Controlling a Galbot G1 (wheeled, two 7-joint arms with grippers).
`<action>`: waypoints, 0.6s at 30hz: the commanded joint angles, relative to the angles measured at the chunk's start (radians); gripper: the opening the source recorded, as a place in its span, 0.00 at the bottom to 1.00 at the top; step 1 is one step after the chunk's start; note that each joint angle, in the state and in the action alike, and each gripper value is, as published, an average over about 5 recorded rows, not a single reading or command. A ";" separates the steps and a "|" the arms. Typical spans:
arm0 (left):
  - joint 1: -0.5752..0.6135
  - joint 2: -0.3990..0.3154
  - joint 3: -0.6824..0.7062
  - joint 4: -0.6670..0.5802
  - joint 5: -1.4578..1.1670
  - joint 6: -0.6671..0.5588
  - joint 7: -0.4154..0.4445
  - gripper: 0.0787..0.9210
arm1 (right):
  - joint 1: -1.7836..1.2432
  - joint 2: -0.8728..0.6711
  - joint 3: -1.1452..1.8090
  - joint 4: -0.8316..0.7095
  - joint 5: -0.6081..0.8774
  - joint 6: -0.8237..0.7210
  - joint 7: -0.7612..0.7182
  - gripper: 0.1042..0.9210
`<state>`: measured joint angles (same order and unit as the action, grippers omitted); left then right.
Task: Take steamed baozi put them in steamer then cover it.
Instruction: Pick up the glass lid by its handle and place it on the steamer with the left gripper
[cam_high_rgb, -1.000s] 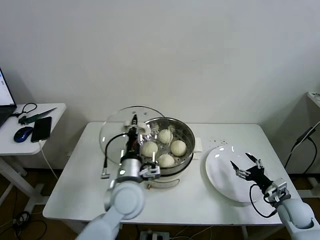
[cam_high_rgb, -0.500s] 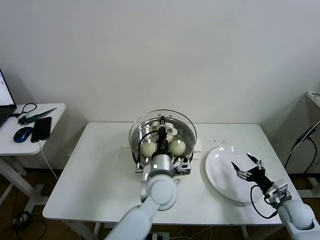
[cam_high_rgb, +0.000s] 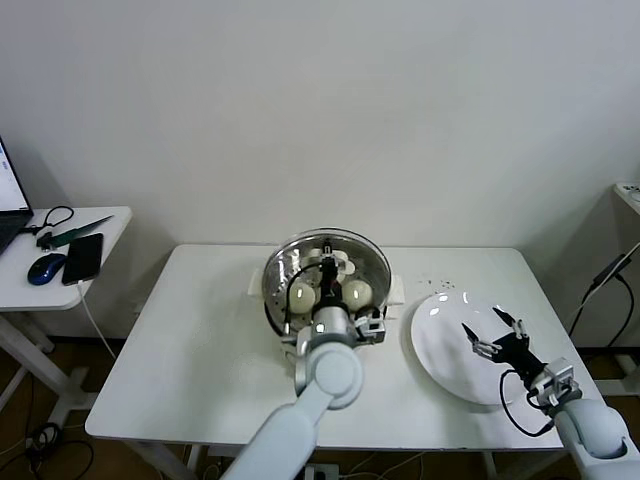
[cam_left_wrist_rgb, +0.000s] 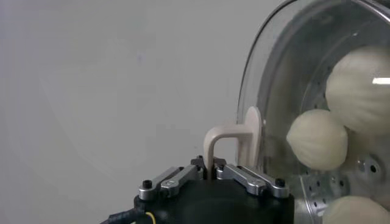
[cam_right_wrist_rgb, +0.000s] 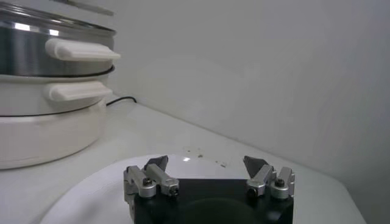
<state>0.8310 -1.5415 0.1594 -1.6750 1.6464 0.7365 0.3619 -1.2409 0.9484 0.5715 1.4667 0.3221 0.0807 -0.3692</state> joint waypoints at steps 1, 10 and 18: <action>-0.006 -0.014 -0.020 0.058 -0.012 0.049 -0.021 0.08 | 0.001 0.002 -0.001 -0.001 -0.005 0.002 -0.001 0.88; -0.004 -0.019 -0.014 0.073 -0.029 0.049 -0.043 0.08 | 0.001 0.002 0.002 -0.005 -0.009 0.005 -0.003 0.88; -0.002 -0.019 -0.015 0.088 -0.027 0.049 -0.056 0.08 | 0.000 0.004 0.002 -0.007 -0.013 0.008 -0.007 0.88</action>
<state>0.8296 -1.5588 0.1496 -1.6050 1.6215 0.7364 0.3210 -1.2407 0.9514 0.5730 1.4598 0.3109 0.0875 -0.3748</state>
